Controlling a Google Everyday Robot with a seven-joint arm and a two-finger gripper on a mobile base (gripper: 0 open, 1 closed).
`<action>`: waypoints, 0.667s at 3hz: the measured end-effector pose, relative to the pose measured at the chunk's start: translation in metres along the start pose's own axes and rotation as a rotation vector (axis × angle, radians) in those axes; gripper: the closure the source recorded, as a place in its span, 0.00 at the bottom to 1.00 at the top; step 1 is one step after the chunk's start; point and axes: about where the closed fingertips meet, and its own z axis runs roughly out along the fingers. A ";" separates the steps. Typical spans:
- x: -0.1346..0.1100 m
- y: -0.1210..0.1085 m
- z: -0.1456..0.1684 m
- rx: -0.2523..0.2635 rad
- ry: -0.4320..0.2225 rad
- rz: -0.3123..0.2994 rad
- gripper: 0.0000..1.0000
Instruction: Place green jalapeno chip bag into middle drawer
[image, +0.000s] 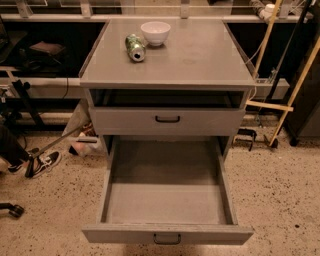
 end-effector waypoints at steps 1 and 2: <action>-0.025 0.068 -0.005 -0.095 -0.051 -0.037 1.00; -0.053 0.176 -0.009 -0.249 -0.104 -0.089 1.00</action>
Offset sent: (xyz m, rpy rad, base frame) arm -0.1670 0.3304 -0.2468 -0.1040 0.2437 0.6709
